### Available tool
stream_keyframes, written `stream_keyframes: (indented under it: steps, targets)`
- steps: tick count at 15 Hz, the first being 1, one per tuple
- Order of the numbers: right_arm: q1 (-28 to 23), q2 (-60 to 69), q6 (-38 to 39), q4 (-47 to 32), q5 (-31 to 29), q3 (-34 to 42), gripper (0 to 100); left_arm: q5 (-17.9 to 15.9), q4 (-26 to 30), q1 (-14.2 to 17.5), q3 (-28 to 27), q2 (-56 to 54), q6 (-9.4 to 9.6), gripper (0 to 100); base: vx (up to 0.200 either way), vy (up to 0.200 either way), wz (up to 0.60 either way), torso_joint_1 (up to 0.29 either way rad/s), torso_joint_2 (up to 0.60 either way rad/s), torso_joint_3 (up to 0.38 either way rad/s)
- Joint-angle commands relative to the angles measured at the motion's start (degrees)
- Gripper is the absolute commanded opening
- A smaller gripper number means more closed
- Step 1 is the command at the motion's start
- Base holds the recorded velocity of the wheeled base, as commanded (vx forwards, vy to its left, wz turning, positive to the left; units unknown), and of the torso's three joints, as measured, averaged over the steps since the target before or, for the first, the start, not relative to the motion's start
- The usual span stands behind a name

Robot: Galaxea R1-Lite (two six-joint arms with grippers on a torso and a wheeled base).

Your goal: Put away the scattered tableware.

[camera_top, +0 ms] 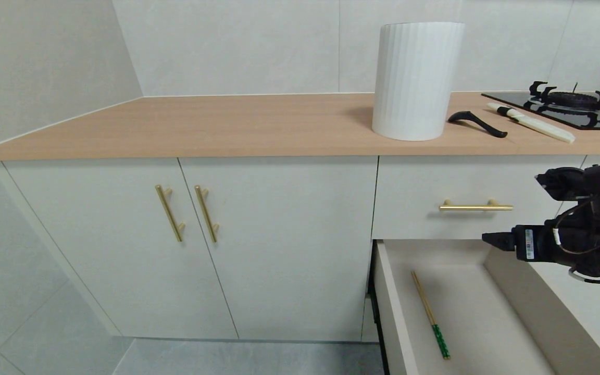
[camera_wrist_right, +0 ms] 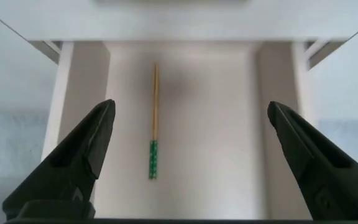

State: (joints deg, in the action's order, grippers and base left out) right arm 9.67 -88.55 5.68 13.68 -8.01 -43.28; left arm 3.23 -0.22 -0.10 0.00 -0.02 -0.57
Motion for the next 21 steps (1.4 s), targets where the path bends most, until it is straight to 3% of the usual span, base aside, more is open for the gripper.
stream_keyframes:
  steps: [1,5,21]
  targets:
    - [-0.09,2.42,-0.41,0.12,0.01,0.47,100,0.02,-0.04,0.01,0.0,0.02,-0.04,100,0.0,0.0,0.0,0.0,0.0,0.0]
    - [-0.88,2.77,-0.58,0.3,0.01,0.3,100,0.02,-0.04,0.01,0.0,0.02,-0.04,100,0.0,0.0,0.0,0.049,-0.22,-0.233]
    - [-0.79,1.98,-1.37,0.47,0.89,0.74,100,0.02,-0.04,0.01,0.0,0.02,-0.04,100,0.0,0.0,0.0,0.176,-0.45,-0.263]
